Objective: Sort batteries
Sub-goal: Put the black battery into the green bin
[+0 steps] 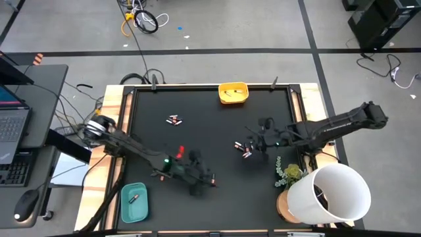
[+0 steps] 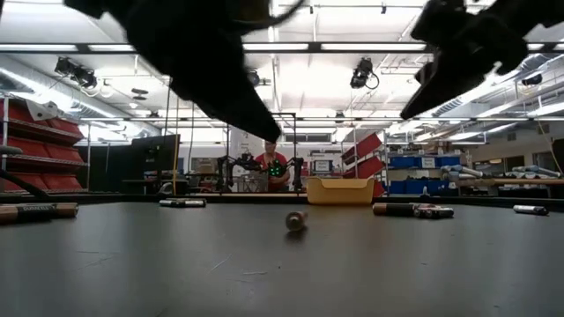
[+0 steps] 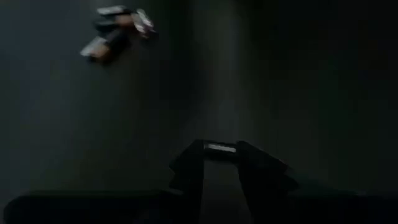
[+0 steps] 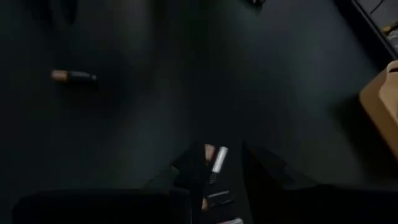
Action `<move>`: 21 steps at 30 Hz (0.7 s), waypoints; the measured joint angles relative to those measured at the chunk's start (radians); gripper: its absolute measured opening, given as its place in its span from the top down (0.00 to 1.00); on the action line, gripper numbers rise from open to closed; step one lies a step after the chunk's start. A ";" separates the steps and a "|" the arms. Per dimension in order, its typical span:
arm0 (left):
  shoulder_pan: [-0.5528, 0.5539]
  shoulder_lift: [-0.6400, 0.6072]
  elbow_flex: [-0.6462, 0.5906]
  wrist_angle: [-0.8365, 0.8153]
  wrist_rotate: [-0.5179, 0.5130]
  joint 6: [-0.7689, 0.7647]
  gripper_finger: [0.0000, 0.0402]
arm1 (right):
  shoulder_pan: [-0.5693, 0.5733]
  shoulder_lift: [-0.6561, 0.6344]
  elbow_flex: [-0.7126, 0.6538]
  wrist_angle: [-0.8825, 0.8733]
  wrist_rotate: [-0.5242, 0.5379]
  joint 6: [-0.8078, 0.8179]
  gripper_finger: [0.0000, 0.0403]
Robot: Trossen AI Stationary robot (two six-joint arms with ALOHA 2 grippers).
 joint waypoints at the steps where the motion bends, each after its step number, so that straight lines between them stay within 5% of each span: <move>1: 0.009 0.027 0.031 -0.010 0.000 -0.034 0.71 | 0.019 -0.006 -0.012 0.003 0.018 0.019 0.78; 5: 0.042 0.114 0.151 -0.097 -0.021 -0.203 0.68 | 0.086 -0.011 -0.025 -0.004 0.104 0.055 0.78; 13: 0.038 0.313 0.398 -0.277 -0.011 -0.307 0.54 | 0.196 -0.009 -0.025 0.004 0.261 0.073 0.79; 21: 0.041 0.440 0.539 -0.443 -0.033 -0.457 0.47 | 0.258 -0.009 -0.025 0.007 0.316 0.064 0.79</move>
